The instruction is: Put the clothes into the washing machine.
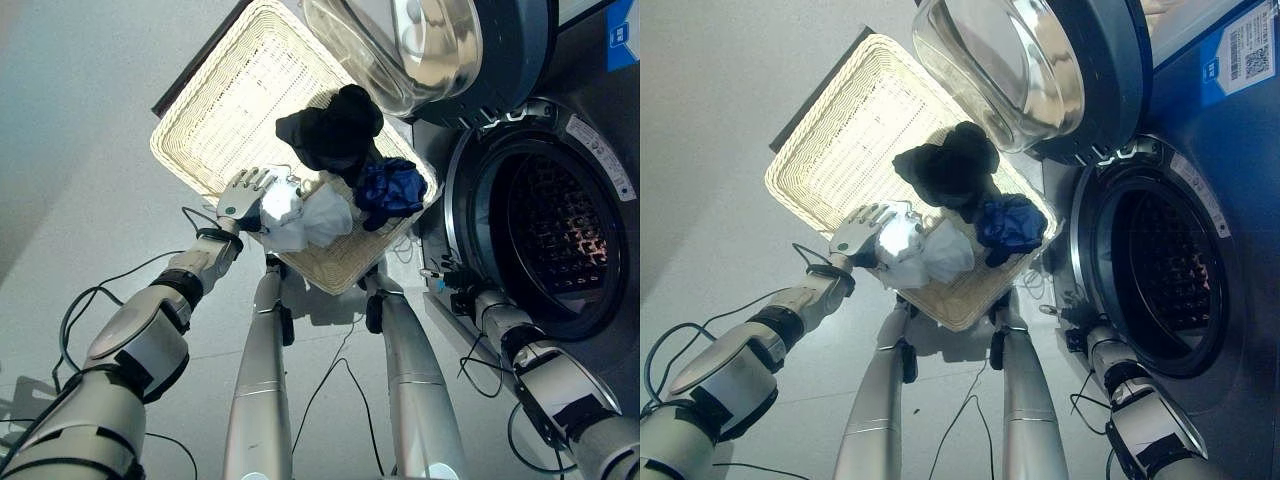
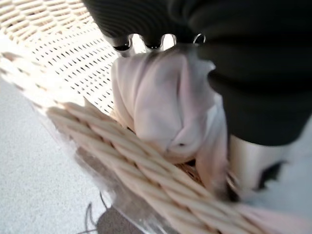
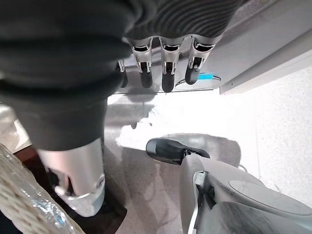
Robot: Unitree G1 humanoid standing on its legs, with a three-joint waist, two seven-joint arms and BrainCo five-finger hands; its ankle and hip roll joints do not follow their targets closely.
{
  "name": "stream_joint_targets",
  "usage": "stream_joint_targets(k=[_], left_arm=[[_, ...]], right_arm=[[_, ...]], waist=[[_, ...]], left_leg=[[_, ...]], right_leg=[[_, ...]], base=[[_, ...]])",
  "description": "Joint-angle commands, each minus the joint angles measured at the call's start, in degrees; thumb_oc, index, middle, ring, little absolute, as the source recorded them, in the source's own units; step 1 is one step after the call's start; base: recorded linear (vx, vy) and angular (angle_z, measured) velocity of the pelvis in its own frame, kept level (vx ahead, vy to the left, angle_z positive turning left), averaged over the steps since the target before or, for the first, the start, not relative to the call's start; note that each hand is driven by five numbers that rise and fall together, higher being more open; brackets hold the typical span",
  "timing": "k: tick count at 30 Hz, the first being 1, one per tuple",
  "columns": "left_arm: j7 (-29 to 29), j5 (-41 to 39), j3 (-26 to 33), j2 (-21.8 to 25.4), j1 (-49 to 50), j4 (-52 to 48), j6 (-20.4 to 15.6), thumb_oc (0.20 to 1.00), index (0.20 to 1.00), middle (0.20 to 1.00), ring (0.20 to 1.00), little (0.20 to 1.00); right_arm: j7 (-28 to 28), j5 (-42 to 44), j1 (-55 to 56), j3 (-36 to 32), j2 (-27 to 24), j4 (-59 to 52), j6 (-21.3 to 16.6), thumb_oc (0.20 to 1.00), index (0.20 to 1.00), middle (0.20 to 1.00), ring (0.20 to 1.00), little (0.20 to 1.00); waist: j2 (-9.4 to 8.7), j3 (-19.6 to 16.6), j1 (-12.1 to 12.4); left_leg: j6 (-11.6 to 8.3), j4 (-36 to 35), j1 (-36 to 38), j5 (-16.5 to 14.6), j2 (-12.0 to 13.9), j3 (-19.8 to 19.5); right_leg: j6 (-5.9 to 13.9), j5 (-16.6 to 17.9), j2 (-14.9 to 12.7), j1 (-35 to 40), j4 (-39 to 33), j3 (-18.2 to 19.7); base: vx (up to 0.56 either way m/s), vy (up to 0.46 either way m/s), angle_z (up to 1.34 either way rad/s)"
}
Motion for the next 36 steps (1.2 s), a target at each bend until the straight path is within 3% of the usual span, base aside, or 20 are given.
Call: stream_joint_targets(k=[1, 22, 24, 27, 28, 29, 30, 33, 36], left_arm=[[-2.18, 0.85, 2.53, -4.67, 2.84, 3.03, -1.76, 0.2, 0.2, 0.2, 0.2, 0.2], [0.5, 0.56, 4.41, -6.49, 3.24, 6.4, -1.76, 0.2, 0.2, 0.2, 0.2, 0.2], [-0.14, -9.57, 6.49, -6.77, 4.04, 6.1, -3.03, 0.2, 0.2, 0.2, 0.2, 0.2], [0.12, -11.7, 7.3, -6.78, 4.21, 5.8, -3.65, 0.2, 0.2, 0.2, 0.2, 0.2], [-0.37, -16.11, 9.23, -6.69, 4.59, 4.95, -5.06, 0.2, 0.2, 0.2, 0.2, 0.2], [-1.35, -27.01, 14.94, -6.25, 5.8, 1.39, -9.85, 0.2, 0.2, 0.2, 0.2, 0.2], [-3.41, -32.5, 17.82, -5.92, 6.68, -1.3, -13.71, 0.2, 0.2, 0.2, 0.2, 0.2], [-5.32, -37.22, 20.58, -5.83, 8.55, -6.91, -16.89, 0.2, 0.2, 0.2, 0.2, 0.2], [-9.34, -43.98, 24.43, -5.74, 13.31, -20.1, -22.57, 0.2, 0.2, 0.2, 0.2, 0.2]], right_arm=[[-0.49, 2.19, -0.03, 1.84, -0.23, 0.74, -0.98, 1.0, 1.0, 1.0, 1.0, 1.0], [-1.28, 3.27, -0.91, 2.31, 0.89, 1.17, -1.61, 1.0, 1.0, 1.0, 1.0, 1.0], [-0.68, 7.15, -0.67, 2.12, 0.95, 0.99, -3.3, 1.0, 1.0, 1.0, 1.0, 1.0], [-0.85, 8.18, -0.61, 1.89, 0.97, 0.87, -4.08, 1.0, 1.0, 1.0, 1.0, 1.0], [-0.7, 10.5, -0.5, 1.2, 0.97, 0.48, -5.51, 1.0, 1.0, 1.0, 1.0, 1.0], [-0.57, 15.58, 0.27, -1.43, 0.84, -2.25, -9.92, 1.0, 1.0, 1.0, 1.0, 1.0], [-0.71, 17.38, 0.97, -3.06, 0.82, -4.58, -12.5, 1.0, 1.0, 1.0, 1.0, 1.0], [-3.35, 19.28, 2.76, -4.77, 1.04, -10.46, -14.9, 1.0, 1.0, 1.0, 1.0, 1.0], [-11.38, 20.86, 6.85, -8.77, 1.3, -24.88, -19.08, 1.0, 1.0, 1.0, 1.0, 1.0]], waist=[[-1.81, -1.08, 0.69], [-1.99, -1.08, 0.64], [-2.0, -1.08, 0.79], [-2.0, -1.08, 0.82], [-1.99, -1.08, 0.9], [-1.9, -1.08, 0.98], [-1.85, -1.08, 1.02], [-1.76, -1.08, 0.99], [-1.11, -1.08, 1.09]], left_leg=[[0.81, 6.76, -1.25, -6.47, -4.88, -0.33], [0.77, 5.67, -1.27, -5.56, -4.97, -0.14], [0.84, 5.4, -1.14, -5.35, -5.04, -0.3], [0.87, 5.43, -1.14, -5.34, -5.05, -0.34], [0.89, 5.47, -1.09, -5.32, -5.09, -0.43], [0.77, 5.52, -0.89, -5.34, -5.03, -0.63], [0.67, 5.56, -0.73, -5.43, -5.02, -0.77], [0.51, 5.51, -0.57, -5.52, -5.0, -0.8], [0.35, 4.93, -0.2, -5.8, -5.17, -0.77]], right_leg=[[5.47, 11.78, 3.58, 1.64, -12.54, 0.06], [5.6, 12.4, 3.45, 1.5, -13.16, -0.19], [5.63, 12.5, 3.48, 1.54, -13.11, -0.18], [5.65, 12.5, 3.49, 1.54, -13.06, -0.17], [5.69, 12.51, 3.49, 1.63, -13.02, -0.15], [5.87, 12.39, 3.42, 1.86, -12.85, -0.1], [5.94, 12.27, 3.38, 2.01, -12.75, -0.08], [6.0, 12.08, 3.45, 2.11, -12.62, 0.07], [6.23, 11.83, 3.34, 2.03, -12.41, 0.08]], base=[[-0.01, -0.013, -0.04], [0.0, -0.001, 0.0], [0.0, 0.0, 0.0], [0.0, 0.0, 0.0], [0.0, 0.0, 0.0], [0.0, 0.0, 0.0], [0.0, 0.0, 0.0], [0.0, 0.0, 0.0], [0.0, 0.0, 0.0]])
